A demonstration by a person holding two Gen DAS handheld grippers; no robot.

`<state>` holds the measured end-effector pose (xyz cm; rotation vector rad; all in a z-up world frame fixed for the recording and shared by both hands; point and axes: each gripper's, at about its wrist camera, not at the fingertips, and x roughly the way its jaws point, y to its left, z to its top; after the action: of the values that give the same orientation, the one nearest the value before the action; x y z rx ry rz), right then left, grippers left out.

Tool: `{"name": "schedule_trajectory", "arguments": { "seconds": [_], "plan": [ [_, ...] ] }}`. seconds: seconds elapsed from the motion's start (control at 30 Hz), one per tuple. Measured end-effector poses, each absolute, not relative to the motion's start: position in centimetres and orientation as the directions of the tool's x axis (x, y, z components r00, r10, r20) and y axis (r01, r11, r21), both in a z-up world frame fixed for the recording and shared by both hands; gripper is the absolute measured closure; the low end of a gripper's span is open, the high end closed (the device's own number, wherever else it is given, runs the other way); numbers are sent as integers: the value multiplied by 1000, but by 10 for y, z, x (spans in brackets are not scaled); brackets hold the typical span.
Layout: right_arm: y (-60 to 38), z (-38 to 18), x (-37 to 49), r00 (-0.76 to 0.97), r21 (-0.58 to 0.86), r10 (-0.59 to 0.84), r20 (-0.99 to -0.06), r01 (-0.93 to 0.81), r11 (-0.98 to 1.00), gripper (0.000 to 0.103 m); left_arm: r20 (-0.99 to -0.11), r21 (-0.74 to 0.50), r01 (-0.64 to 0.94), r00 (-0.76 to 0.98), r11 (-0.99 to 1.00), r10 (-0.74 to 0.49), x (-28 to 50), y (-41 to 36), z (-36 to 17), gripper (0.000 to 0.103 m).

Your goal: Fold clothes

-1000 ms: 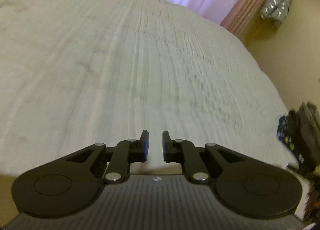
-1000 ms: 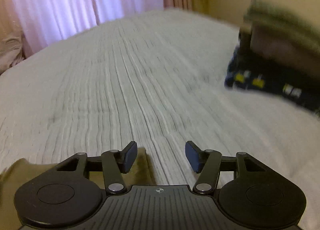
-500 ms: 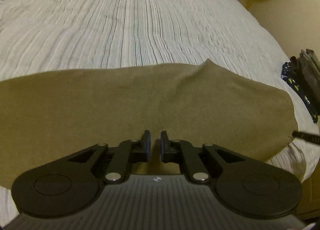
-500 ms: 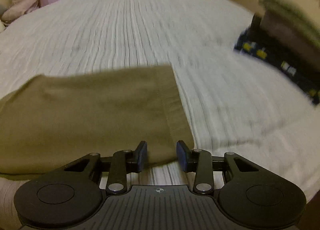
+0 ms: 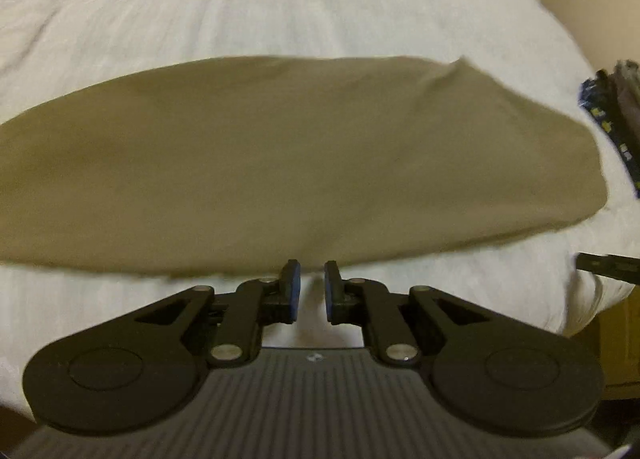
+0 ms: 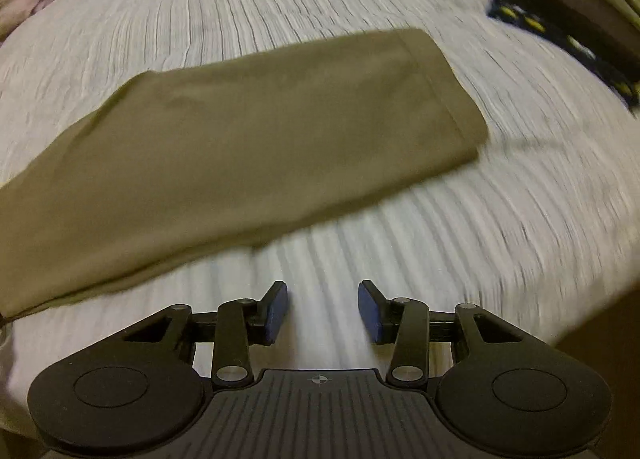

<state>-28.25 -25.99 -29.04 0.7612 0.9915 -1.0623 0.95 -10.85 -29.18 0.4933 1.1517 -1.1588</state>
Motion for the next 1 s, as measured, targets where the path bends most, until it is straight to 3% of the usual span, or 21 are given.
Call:
{"name": "schedule_trajectory", "arguments": {
  "seconds": [0.13,0.2,0.23,0.6,1.0],
  "plan": [
    [-218,-248,-279,203,122,-326,-923,960,253,58,-913,-190,898,-14,396,-407,31,-80,-261,82],
    [-197,-225,-266,239,158,-333,-912,955,252,33,-923,-168,900,0,402,-385,42,-66,-245,79],
    [-188,-215,-257,258,172,-339,-904,949,264,32,-928,-157,901,6,405,-374,48,-59,-237,77],
    [-124,-136,-209,274,149,-369,-888,931,333,32,-892,-152,887,67,435,-447,74,-10,-147,66],
    [-138,-117,-224,317,136,-339,-886,875,464,32,-877,-145,836,139,530,-459,30,3,-122,63]
  ]
}}
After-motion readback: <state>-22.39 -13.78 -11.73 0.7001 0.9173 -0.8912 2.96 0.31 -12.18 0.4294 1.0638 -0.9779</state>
